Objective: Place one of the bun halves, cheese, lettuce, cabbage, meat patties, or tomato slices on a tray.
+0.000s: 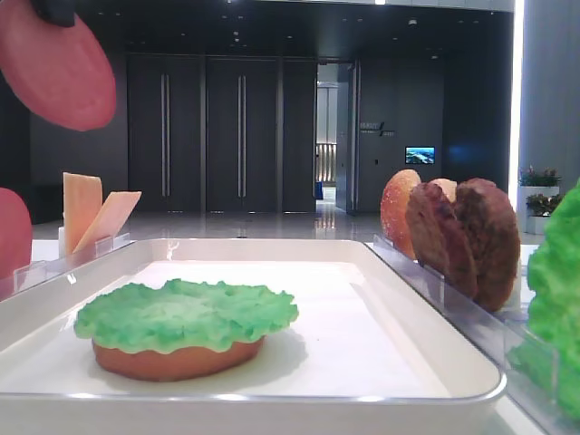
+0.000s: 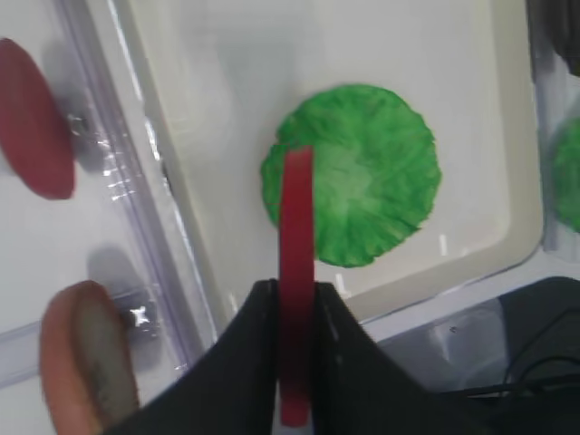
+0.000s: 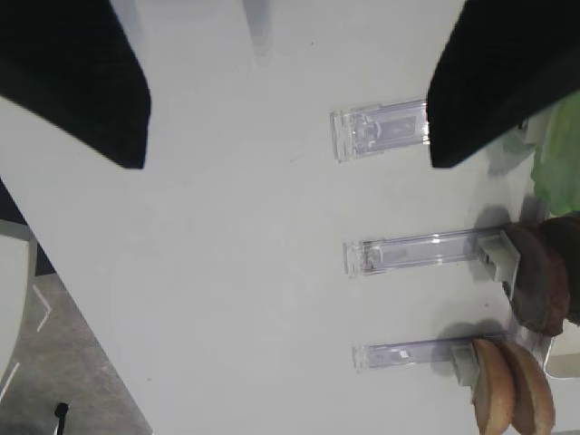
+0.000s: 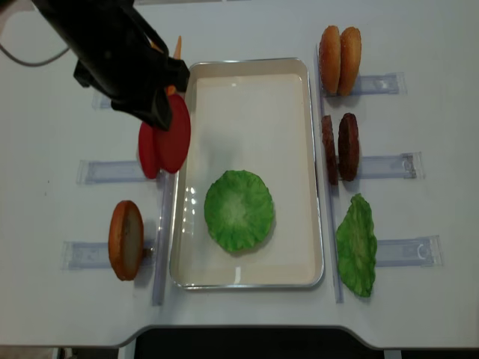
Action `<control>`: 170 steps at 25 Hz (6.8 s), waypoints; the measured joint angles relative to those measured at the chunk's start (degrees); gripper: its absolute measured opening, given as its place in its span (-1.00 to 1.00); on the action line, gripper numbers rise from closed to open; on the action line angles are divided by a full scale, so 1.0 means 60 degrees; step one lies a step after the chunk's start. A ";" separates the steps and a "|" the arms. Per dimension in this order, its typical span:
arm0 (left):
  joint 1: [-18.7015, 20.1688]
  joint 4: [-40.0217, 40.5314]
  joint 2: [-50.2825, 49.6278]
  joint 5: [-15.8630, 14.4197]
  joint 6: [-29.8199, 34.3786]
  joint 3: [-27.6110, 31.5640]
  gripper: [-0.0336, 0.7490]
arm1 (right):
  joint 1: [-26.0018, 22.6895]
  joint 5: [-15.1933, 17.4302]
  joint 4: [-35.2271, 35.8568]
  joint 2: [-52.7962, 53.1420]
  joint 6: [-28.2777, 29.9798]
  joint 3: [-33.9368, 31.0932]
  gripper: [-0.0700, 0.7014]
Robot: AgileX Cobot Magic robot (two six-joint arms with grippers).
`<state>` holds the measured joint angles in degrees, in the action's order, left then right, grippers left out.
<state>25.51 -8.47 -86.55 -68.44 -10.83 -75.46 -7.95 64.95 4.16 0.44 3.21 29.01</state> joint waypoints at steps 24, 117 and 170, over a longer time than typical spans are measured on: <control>-0.0995 -0.6920 0.0954 0.4061 0.6002 0.4914 -0.77 | 0.0000 0.0000 0.0000 0.0004 0.0000 0.0000 0.70; -0.1114 -0.5745 -0.0080 0.4429 0.7253 0.3635 0.64 | 0.0000 0.0000 0.0000 0.0004 0.0000 -0.0007 0.69; -0.4498 0.2441 1.1205 0.0786 0.0225 0.7940 0.38 | 0.0000 0.0000 0.0000 0.0011 0.0000 -0.0007 0.69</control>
<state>-1.47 6.17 -19.32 -63.72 -9.48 -27.82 -7.95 64.95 4.16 0.51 3.21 28.97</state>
